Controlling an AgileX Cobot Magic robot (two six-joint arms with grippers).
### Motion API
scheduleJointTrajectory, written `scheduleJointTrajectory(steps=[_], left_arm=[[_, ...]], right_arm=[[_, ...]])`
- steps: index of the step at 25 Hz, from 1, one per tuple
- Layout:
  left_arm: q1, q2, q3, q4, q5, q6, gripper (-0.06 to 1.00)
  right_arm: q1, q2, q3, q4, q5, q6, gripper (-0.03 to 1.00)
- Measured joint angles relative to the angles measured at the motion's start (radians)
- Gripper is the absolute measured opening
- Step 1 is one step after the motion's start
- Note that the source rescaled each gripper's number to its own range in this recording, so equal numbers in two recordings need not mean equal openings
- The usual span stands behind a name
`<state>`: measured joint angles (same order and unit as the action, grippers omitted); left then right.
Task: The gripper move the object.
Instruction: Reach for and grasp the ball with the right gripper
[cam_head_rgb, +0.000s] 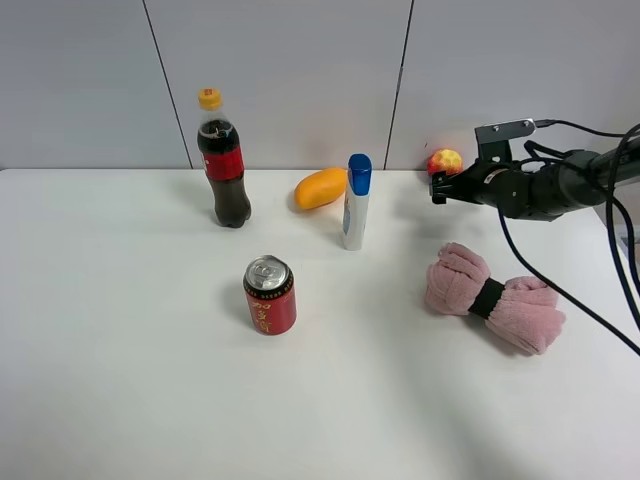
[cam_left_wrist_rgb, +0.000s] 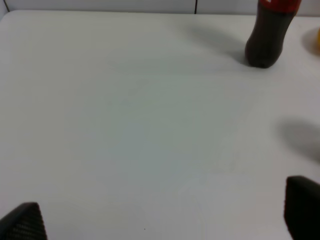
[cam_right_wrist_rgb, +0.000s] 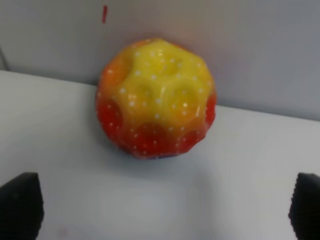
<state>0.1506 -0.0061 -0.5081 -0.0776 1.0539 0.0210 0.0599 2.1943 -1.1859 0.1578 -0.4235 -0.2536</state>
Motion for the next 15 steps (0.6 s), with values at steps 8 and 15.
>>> scheduleJointTrajectory(steps=[8, 15], left_arm=[[0.0, 0.0, 0.0, 0.0, 0.0, 0.001, 1.0], [0.0, 0.0, 0.0, 0.0, 0.0, 0.001, 1.0]], right_arm=[[0.0, 0.081, -0.114, 0.006, -0.047, -0.042, 1.0], [0.0, 0.161, -0.24, 0.005, -0.007, -0.047, 1.0]])
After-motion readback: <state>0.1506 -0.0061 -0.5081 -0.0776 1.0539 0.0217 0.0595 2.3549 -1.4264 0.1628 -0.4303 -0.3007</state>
